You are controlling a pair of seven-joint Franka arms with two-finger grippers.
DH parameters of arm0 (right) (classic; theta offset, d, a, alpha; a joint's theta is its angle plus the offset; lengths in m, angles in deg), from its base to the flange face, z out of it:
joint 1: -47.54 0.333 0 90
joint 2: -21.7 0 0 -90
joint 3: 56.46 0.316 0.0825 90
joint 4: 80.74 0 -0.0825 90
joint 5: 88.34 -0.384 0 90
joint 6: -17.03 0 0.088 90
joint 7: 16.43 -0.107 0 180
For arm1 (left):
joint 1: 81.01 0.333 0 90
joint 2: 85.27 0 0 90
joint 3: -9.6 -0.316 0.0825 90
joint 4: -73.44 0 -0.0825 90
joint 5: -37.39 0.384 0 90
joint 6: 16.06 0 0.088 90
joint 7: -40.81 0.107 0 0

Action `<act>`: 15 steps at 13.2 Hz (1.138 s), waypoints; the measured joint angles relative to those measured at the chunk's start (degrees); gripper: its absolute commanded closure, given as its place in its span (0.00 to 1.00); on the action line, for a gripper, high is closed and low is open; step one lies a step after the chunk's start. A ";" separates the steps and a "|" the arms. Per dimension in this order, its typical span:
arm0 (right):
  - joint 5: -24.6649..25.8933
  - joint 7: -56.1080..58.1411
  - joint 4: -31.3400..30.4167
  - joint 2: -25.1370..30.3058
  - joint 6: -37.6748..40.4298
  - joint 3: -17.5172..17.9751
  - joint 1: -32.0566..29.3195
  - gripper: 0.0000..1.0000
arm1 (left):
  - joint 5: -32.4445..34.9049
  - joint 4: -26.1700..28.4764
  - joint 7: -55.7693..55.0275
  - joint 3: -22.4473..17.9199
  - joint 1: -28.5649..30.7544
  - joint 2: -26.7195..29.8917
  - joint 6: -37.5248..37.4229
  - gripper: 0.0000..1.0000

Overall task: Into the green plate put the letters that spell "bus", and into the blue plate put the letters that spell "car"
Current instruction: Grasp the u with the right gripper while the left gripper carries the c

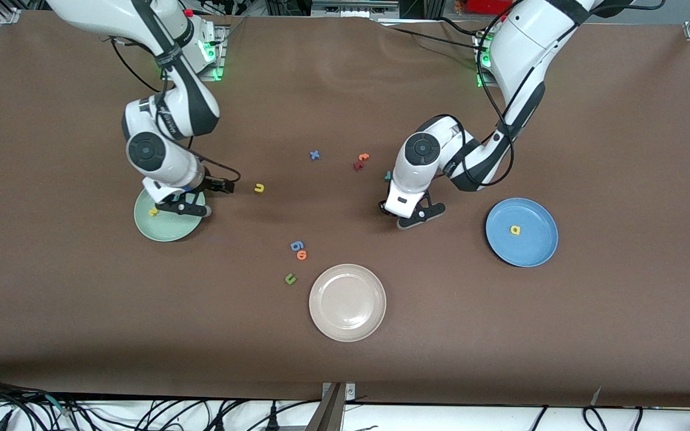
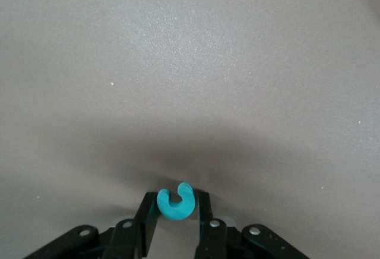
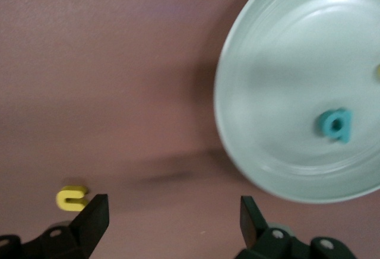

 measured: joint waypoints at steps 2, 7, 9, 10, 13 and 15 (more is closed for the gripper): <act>0.00 -6.14 0.67 -0.74 -0.34 0.62 2.96 0.02 | 0.00 0.00 0.00 0.00 0.00 0.00 0.00 0.70; 0.00 -14.66 2.95 -6.17 -5.14 0.75 8.07 0.03 | 0.01 -0.01 0.01 -0.01 -0.01 0.02 -0.02 0.73; 0.00 -14.71 3.10 -7.88 -7.26 0.72 8.13 0.04 | 0.01 -0.01 0.01 -0.01 -0.01 0.02 -0.03 0.76; 0.01 -14.71 3.20 -8.19 -7.64 0.72 8.21 0.05 | 0.01 0.00 0.02 -0.01 -0.01 0.02 -0.03 0.77; 0.01 -14.71 3.23 -8.28 -7.87 0.73 8.42 0.25 | 0.02 -0.05 0.41 -0.02 0.01 0.03 -0.05 0.80; 0.01 -14.71 3.23 -8.40 -7.88 0.72 8.45 0.27 | 0.04 -0.58 2.42 -0.21 0.29 0.12 -1.29 0.81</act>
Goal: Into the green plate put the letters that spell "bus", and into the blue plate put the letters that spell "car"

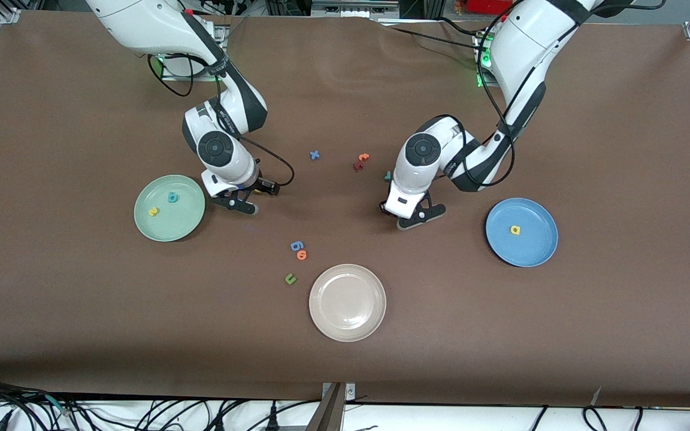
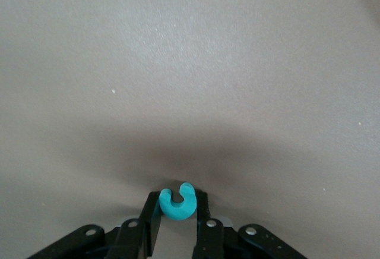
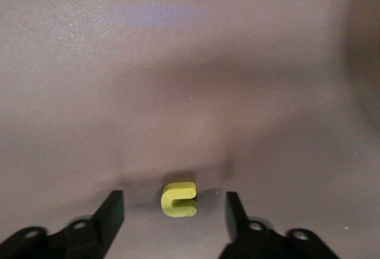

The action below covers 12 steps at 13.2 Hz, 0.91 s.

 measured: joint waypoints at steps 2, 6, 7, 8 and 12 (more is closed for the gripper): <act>0.00 0.00 0.00 -0.15 -0.01 0.00 0.01 0.29 | 0.00 -2.05 3.56 -0.08 0.84 0.19 -4.66 0.82; 0.01 0.00 0.00 -0.89 -0.98 0.00 0.05 0.51 | -3.24 -9.26 19.32 0.12 4.50 0.88 -19.11 0.85; 0.00 0.00 0.02 -0.95 -1.41 0.02 0.09 0.64 | -3.63 -10.85 23.43 0.13 6.01 1.10 -22.52 0.85; 0.01 0.00 0.02 -0.95 -1.45 0.02 0.13 0.77 | -3.74 -11.91 27.64 0.14 7.84 1.37 -25.02 0.85; 0.01 0.00 0.46 -0.85 -1.44 0.01 0.30 1.00 | -3.92 -12.86 42.83 0.15 16.68 2.01 -29.59 0.87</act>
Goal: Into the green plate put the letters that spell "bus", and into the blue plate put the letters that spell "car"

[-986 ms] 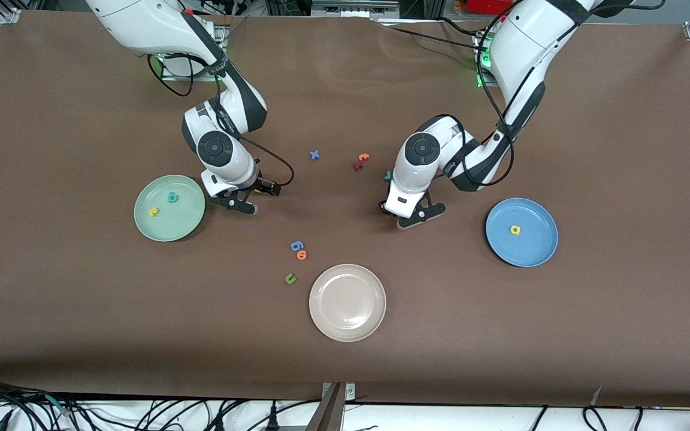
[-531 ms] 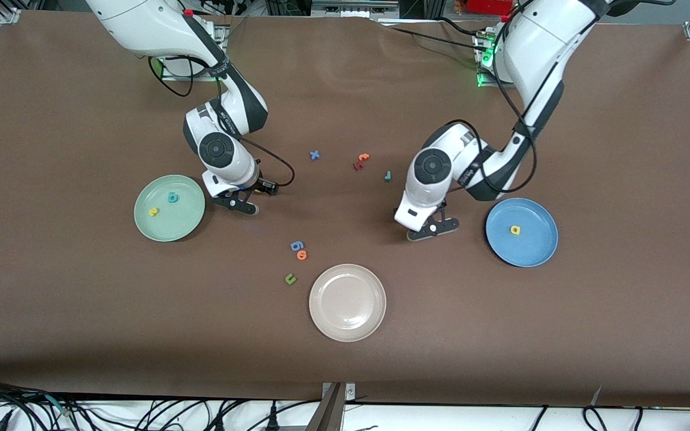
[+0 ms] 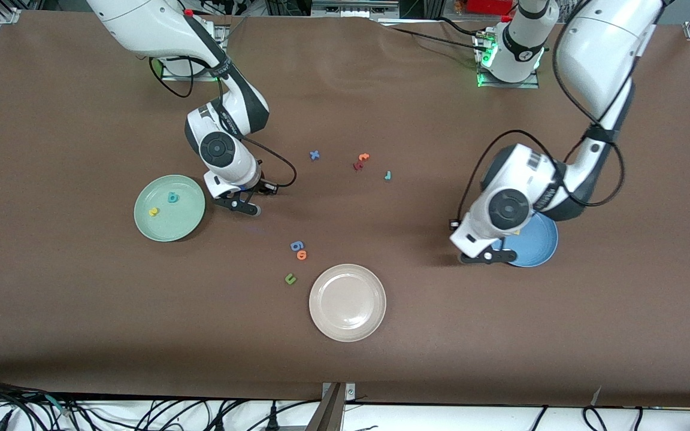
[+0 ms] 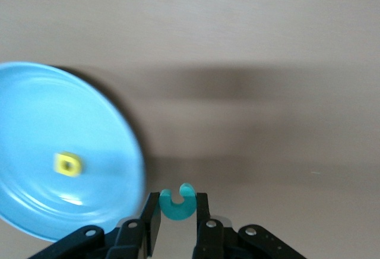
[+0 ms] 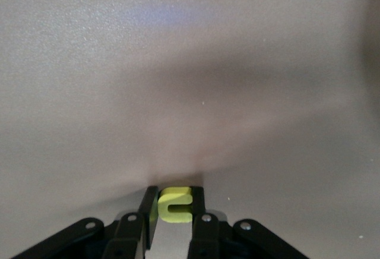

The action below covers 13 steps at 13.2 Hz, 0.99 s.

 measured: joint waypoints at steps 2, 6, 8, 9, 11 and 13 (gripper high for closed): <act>0.00 0.00 0.01 0.01 0.01 0.00 0.01 1.00 | -0.43 0.01 7.94 -0.01 3.79 -0.01 -2.02 0.87; 0.34 0.57 1.42 1.48 3.90 -1.09 0.01 1.00 | -0.61 0.33 13.64 -0.04 6.44 -0.45 -3.58 0.00; 0.53 3.22 4.51 4.04 11.55 -3.16 -0.03 1.00 | -0.61 0.40 15.48 -0.04 6.43 -0.86 -3.60 0.00; 0.54 5.03 6.60 5.14 16.00 -4.36 -0.06 1.00 | -0.61 0.41 15.77 -0.04 6.43 -0.86 -3.61 0.00; 0.55 9.25 9.99 6.33 22.46 -7.17 -0.07 1.00 | -0.63 0.41 15.82 0.07 6.38 -0.86 -3.62 0.00; 0.55 14.72 10.72 6.19 23.29 -10.83 -0.18 1.00 | -2.63 0.39 13.74 0.78 6.28 -0.83 -3.53 0.00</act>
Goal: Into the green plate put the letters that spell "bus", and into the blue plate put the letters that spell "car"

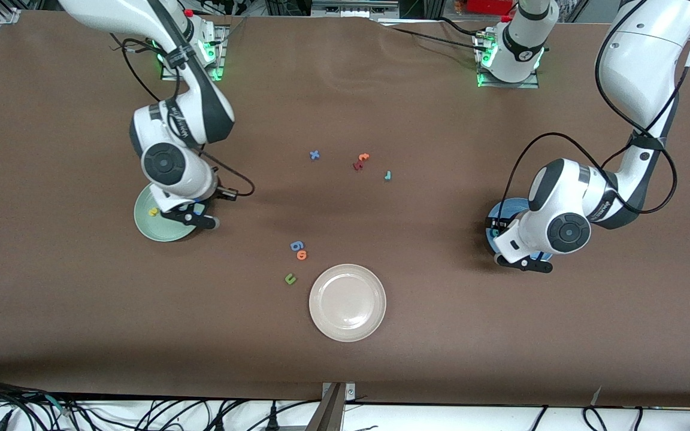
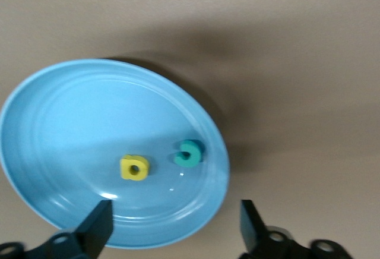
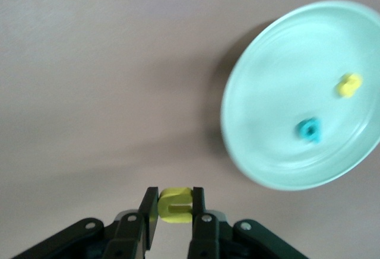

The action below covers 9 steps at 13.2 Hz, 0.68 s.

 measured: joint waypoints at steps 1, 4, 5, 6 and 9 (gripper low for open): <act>0.00 2.49 0.00 -0.42 -0.17 -1.51 -0.26 1.00 | -2.25 -0.01 -2.22 1.31 -0.01 0.05 0.18 0.00; 0.00 6.38 -0.01 -3.00 -2.73 -3.77 -1.25 1.00 | -4.00 0.56 -13.65 8.29 -0.46 0.29 2.87 0.00; 0.00 7.59 -0.03 -4.33 -4.34 -4.10 -1.68 1.00 | -4.00 1.80 -17.19 10.24 -0.70 0.50 4.96 0.00; 0.00 8.43 -0.02 -5.59 -5.46 -4.20 -2.13 1.00 | -4.00 4.05 -20.16 11.69 -0.96 0.99 8.28 0.00; 0.00 10.95 -0.01 -7.26 -6.53 -4.27 -3.64 1.00 | -3.30 12.64 -29.24 13.97 -2.63 2.69 19.94 0.00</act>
